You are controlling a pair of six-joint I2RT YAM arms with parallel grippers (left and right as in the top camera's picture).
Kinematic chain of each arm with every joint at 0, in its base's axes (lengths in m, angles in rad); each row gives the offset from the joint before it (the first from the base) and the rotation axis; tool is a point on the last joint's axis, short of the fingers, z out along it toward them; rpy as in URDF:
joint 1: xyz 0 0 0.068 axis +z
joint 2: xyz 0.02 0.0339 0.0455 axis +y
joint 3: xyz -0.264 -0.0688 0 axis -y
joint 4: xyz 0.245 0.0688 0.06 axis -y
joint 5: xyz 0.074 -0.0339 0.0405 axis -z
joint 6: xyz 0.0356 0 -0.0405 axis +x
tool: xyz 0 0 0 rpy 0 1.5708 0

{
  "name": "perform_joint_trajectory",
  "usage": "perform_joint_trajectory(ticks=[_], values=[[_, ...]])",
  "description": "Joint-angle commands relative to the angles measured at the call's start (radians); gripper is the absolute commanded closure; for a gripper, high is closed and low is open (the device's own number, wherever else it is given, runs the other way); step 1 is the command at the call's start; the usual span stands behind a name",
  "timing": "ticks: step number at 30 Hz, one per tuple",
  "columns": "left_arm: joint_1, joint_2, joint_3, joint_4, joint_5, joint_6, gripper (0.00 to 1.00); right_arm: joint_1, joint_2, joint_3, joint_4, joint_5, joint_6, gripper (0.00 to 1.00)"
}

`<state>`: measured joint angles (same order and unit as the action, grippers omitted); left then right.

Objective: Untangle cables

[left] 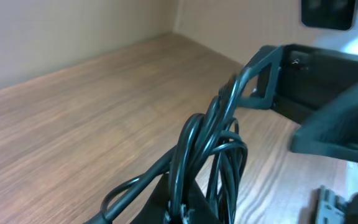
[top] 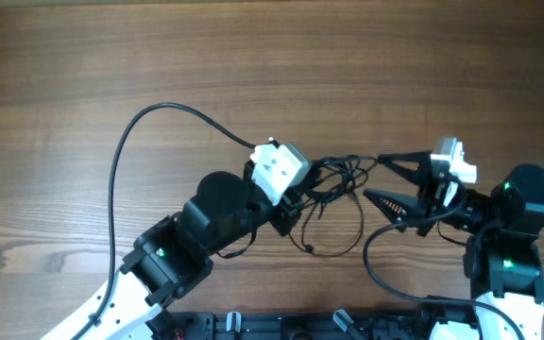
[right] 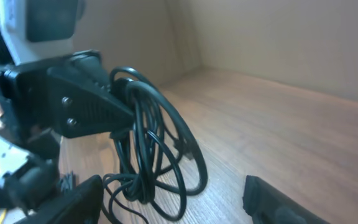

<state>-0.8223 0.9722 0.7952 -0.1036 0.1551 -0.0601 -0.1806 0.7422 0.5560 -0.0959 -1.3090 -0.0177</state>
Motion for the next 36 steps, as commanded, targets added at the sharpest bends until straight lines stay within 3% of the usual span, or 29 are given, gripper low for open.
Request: perform_joint_trajectory(ticks=[1,2,4,5,8,14,20,24,26,27,28,29,32,34,36], values=[[0.005,-0.01,-0.002,0.059,0.108,0.026,0.96,-0.002,0.0,0.007,0.017,-0.104,-0.036,0.45],[0.005,-0.01,-0.002,0.081,0.127,0.026,0.96,-0.002,0.0,0.007,0.018,-0.104,-0.035,0.48],[0.005,-0.01,-0.002,0.093,0.144,0.026,0.96,-0.002,0.0,0.007,0.018,-0.103,-0.035,0.84],[0.005,-0.01,-0.002,0.092,0.144,0.026,0.96,-0.002,0.0,0.007,0.018,-0.103,-0.035,0.96],[0.005,-0.01,-0.002,0.093,0.135,0.026,0.96,-0.002,0.0,0.007,0.036,-0.031,0.005,0.96],[0.005,-0.015,-0.002,0.085,0.014,-0.062,0.96,-0.002,0.0,0.007,-0.06,0.511,0.447,0.96],[0.005,-0.021,-0.002,0.085,-0.058,-0.083,0.96,-0.002,0.0,0.007,-0.2,0.738,0.557,0.96],[0.005,-0.027,-0.002,0.085,-0.218,-0.186,0.96,-0.002,0.0,0.007,-0.235,0.783,0.579,0.96],[0.005,-0.033,-0.002,0.085,-0.228,-0.188,0.96,-0.002,0.0,0.007,-0.245,0.81,0.591,0.96],[0.005,-0.035,-0.002,0.085,-0.228,-0.188,0.96,-0.002,0.0,0.007,-0.238,0.815,0.594,0.9],[0.005,-0.035,-0.002,0.085,-0.228,-0.188,0.96,-0.002,0.0,0.007,-0.24,0.815,0.594,0.72],[0.005,-0.035,-0.002,0.085,-0.228,-0.188,0.96,-0.002,0.0,0.007,-0.238,0.814,0.594,0.66],[0.005,-0.035,-0.002,0.085,-0.228,-0.188,0.96,-0.002,0.0,0.007,-0.238,0.808,0.588,0.19],[0.005,-0.035,-0.002,0.085,-0.228,-0.188,0.96,-0.002,0.0,0.007,-0.209,0.749,0.519,0.06],[0.005,-0.035,-0.002,0.085,-0.228,-0.196,0.96,-0.002,0.0,0.007,-0.172,0.65,0.429,0.05]])
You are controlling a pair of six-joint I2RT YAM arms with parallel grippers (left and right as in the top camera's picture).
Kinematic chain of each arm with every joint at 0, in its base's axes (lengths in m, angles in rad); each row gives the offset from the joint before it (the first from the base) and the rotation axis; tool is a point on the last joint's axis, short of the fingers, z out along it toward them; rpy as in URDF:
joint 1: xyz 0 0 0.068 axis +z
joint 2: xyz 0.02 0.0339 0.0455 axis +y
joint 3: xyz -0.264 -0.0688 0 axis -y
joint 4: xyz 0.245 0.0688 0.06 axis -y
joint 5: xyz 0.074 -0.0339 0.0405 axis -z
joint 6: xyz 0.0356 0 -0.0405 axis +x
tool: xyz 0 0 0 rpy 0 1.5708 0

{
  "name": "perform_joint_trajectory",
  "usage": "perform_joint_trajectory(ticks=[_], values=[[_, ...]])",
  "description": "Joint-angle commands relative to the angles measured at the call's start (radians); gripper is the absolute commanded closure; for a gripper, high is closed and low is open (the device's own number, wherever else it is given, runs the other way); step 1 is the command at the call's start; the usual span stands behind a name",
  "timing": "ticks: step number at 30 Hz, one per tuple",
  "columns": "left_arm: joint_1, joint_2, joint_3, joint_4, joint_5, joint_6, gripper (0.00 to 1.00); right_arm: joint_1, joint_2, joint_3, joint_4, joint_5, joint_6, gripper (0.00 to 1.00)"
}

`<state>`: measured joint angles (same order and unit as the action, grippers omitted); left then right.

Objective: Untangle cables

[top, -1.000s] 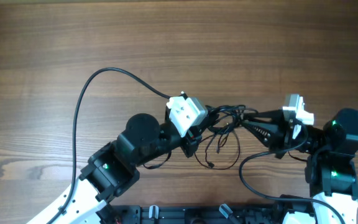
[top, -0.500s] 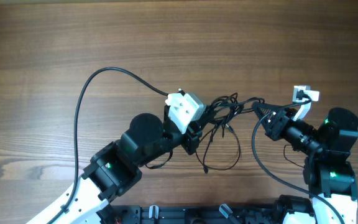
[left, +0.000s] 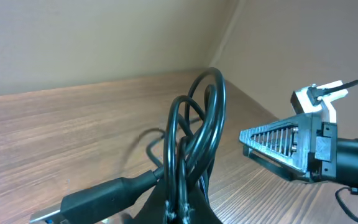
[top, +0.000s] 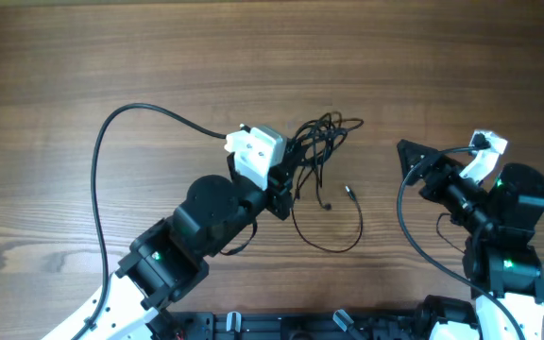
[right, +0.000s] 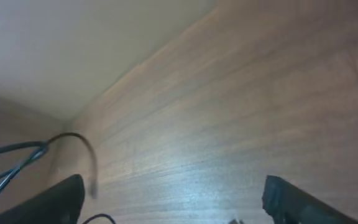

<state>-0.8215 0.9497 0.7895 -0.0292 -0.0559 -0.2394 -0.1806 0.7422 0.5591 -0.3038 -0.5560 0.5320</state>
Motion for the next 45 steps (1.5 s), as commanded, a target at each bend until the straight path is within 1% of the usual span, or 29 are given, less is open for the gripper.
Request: perform_joint_trajectory(ticks=[1,3,4,7,11,13,15,17,20,24,25,28,30,34,36,37,40,41,42,43,45], values=[[0.004,-0.013,0.004,0.011,-0.017,-0.037,0.96,-0.002,0.0,0.004,0.055,-0.155,-0.174,0.05],[0.004,-0.013,0.004,0.011,-0.017,-0.063,0.96,-0.002,0.0,0.004,0.08,-0.297,-0.295,0.05],[0.004,-0.013,0.004,0.017,-0.016,-0.111,0.96,-0.002,0.0,0.004,0.11,-0.404,-0.365,0.05],[0.004,-0.013,0.004,0.035,-0.009,-0.197,0.96,-0.002,0.0,0.004,0.155,-0.511,-0.381,0.09],[0.004,-0.013,0.004,0.072,0.074,-0.199,0.96,-0.002,0.0,0.004,0.162,-0.581,-0.432,0.1],[0.004,-0.013,0.004,0.074,0.079,-0.199,0.96,-0.002,0.0,0.004,0.182,-0.622,-0.431,0.07],[0.004,-0.013,0.004,0.076,0.127,-0.198,0.96,-0.002,0.0,0.004,0.206,-0.666,-0.428,0.06],[0.004,-0.013,0.004,0.076,0.164,-0.183,0.96,-0.002,0.0,0.004,0.206,-0.661,-0.429,0.07],[0.004,-0.013,0.004,0.079,0.176,-0.15,0.96,-0.002,0.0,0.004,0.185,-0.561,-0.41,0.07],[0.004,-0.013,0.004,0.083,0.179,-0.162,0.96,-0.002,0.0,0.004,0.159,-0.36,-0.252,0.07],[0.004,-0.013,0.004,0.087,0.204,-0.178,0.96,-0.002,0.0,0.004,0.161,-0.314,-0.201,0.07],[0.004,-0.013,0.004,0.101,0.249,-0.313,0.96,-0.002,0.0,0.004,0.211,-0.318,-0.167,0.07],[0.001,-0.013,0.004,0.101,0.251,-0.365,0.96,-0.002,0.0,0.004,0.245,-0.343,-0.162,0.07],[-0.026,-0.005,0.004,0.102,0.254,-0.376,0.96,-0.002,0.0,0.004,0.252,-0.341,-0.155,0.07],[-0.051,0.003,0.004,0.103,0.254,-0.376,0.96,-0.002,0.002,0.004,0.252,-0.299,-0.156,0.07],[-0.064,0.004,0.004,0.108,0.257,-0.376,0.96,-0.002,0.005,0.004,0.252,-0.262,-0.16,0.07],[-0.087,0.004,0.004,0.159,0.345,-0.376,0.96,-0.002,0.032,0.004,0.251,-0.114,-0.165,0.07],[-0.087,0.004,0.004,0.171,0.385,-0.376,0.96,-0.002,0.048,0.004,0.251,-0.037,-0.166,0.07],[-0.087,0.003,0.004,0.171,0.412,-0.376,0.96,-0.002,0.06,0.004,0.251,0.019,-0.166,0.06],[-0.087,-0.002,0.004,0.148,0.464,-0.375,0.96,-0.002,0.089,0.004,0.251,0.152,-0.167,0.0],[-0.086,-0.007,0.004,0.121,0.464,-0.375,0.96,-0.002,0.107,0.004,0.251,0.213,-0.167,0.0]])
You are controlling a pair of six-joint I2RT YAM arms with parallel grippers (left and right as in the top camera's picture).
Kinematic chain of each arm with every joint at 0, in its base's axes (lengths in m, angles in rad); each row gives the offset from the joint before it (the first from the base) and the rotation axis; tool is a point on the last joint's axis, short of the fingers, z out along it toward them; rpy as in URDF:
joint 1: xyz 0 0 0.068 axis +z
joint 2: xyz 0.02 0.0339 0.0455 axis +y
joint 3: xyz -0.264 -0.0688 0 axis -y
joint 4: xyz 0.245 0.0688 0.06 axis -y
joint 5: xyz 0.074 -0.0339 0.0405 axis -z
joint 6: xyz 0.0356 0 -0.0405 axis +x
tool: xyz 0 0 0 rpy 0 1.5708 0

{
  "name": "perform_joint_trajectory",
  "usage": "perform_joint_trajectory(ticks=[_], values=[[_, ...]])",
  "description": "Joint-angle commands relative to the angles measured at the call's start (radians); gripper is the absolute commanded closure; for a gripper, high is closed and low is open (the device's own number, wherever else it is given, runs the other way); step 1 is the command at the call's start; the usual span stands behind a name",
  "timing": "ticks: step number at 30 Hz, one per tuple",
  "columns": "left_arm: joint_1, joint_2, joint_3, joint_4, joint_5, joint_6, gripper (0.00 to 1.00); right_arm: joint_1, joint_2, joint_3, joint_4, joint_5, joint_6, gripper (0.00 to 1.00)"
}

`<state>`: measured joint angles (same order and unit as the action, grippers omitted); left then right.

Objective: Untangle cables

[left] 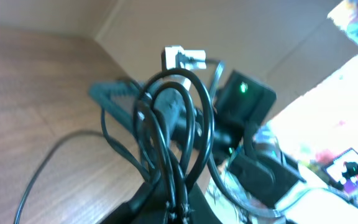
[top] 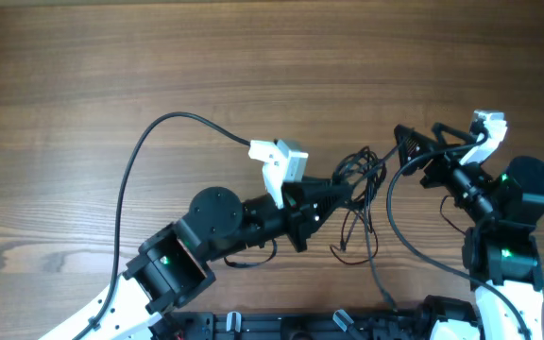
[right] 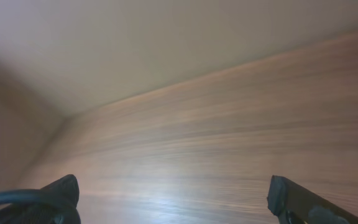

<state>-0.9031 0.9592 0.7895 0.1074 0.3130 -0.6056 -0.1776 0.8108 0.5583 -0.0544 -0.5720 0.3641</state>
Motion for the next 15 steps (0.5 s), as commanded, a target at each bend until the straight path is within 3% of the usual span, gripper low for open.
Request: perform_joint_trajectory(ticks=[1,11,15], values=[[-0.005,-0.019,0.004,-0.022,0.095,-0.008,0.96,-0.005,0.047,0.005,0.002,0.259,0.001,0.0],[-0.002,-0.16,0.004,-0.186,0.063,0.131,0.96,-0.005,0.053,0.005,0.016,0.396,-0.08,0.0],[-0.002,-0.221,0.004,-0.223,-0.05,0.154,0.96,-0.005,0.054,0.005,0.014,0.401,-0.08,0.0]])
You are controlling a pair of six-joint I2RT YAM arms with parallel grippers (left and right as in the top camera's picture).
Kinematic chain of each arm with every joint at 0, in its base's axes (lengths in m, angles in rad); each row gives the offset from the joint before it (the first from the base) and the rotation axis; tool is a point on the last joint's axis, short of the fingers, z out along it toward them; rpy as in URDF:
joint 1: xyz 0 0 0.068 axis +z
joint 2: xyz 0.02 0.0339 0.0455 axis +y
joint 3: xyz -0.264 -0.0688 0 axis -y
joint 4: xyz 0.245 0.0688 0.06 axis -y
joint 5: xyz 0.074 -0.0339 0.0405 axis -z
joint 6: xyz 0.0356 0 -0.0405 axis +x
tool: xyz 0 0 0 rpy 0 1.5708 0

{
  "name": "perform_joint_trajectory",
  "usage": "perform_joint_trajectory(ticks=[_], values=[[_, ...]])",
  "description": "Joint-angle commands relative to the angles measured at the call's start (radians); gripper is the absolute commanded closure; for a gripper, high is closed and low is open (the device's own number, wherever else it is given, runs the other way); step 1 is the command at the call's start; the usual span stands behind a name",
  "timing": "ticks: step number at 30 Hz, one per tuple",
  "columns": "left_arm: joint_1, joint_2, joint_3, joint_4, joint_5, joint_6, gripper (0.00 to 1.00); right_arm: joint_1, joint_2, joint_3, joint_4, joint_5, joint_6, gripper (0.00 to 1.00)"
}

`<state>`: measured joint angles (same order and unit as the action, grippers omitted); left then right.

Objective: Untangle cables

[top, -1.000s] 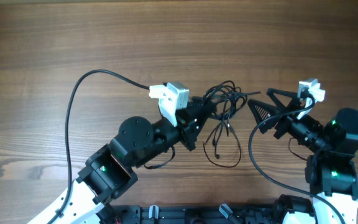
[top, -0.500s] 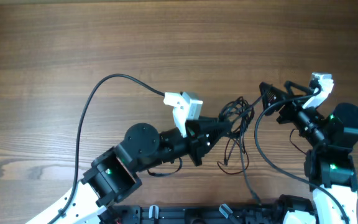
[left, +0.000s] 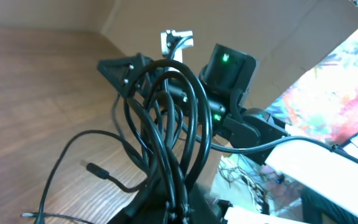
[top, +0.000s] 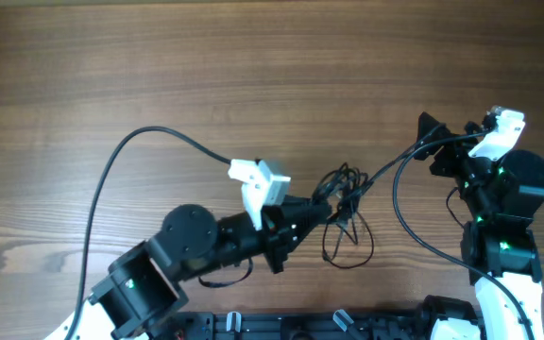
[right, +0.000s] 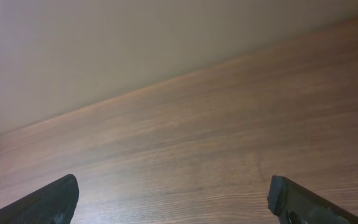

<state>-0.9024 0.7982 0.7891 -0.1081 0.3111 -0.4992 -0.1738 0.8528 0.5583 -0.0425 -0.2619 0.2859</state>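
The tangle of black cables point(top: 345, 191) hangs just right of the table's centre, with my left gripper point(top: 297, 220) shut on its lower part. In the left wrist view the loops point(left: 166, 118) rise straight out of the left gripper point(left: 176, 208), and one plug end point(left: 95, 169) trails down to the wood. A loose loop point(top: 349, 253) of the tangle lies on the table. My right gripper point(top: 433, 144) stands open to the right of the tangle, apart from it. In its own view the right gripper point(right: 174, 190) has only bare wood between its fingers point(right: 64, 196).
The left wrist camera's black lead point(top: 121, 156) arcs over the table's left half. A second black lead point(top: 397, 203) loops from the right wrist down to the near edge, passing close to the tangle's right end. A black rail point(top: 281, 326) runs along the front edge.
The left gripper and its tangle have shifted a little left and nearer the front. The right gripper has drawn back to the right; the cable beside its left finger is gone from its view.
At first the left gripper held the tangle at the centre, with the open right gripper close against its right side. Then the tangle was further back and the right gripper withdrawn. Later the two were near each other again; now they stand apart, the left still holding.
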Motion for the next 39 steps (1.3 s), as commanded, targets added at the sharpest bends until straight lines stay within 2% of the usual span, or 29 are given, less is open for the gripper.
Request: perform_joint_trajectory(ticks=[1,8,12,21,25,27,31,33,39], values=[[-0.003,-0.068,0.004,-0.014,-0.06,0.048,0.96,-0.009,0.012,0.005,-0.003,0.11,-0.002,0.0],[-0.003,-0.083,0.004,-0.043,-0.187,0.051,0.96,-0.009,0.012,0.005,-0.031,0.188,0.003,0.0],[-0.003,-0.083,0.004,-0.077,-0.242,0.05,0.96,-0.009,0.012,0.005,-0.014,0.304,0.006,0.0],[-0.003,-0.04,0.004,-0.22,-0.191,0.078,0.96,-0.009,0.011,0.005,0.303,0.306,0.028,0.0],[-0.003,-0.029,0.004,-0.329,-0.336,0.089,0.96,-0.009,0.005,0.005,0.369,0.302,0.027,0.0],[-0.003,-0.029,0.004,-0.322,-0.359,0.089,0.96,-0.009,0.005,0.005,0.365,0.193,-0.005,0.0],[-0.003,-0.029,0.004,-0.228,-0.339,0.088,0.96,-0.009,0.009,0.005,0.364,-0.484,-0.057,0.0],[-0.003,-0.028,0.004,-0.183,-0.324,0.072,0.96,-0.009,0.01,0.005,0.344,-0.679,-0.028,0.0],[-0.003,0.006,0.004,-0.02,-0.326,0.031,0.96,-0.009,0.01,0.005,0.136,-0.709,0.237,0.0]])
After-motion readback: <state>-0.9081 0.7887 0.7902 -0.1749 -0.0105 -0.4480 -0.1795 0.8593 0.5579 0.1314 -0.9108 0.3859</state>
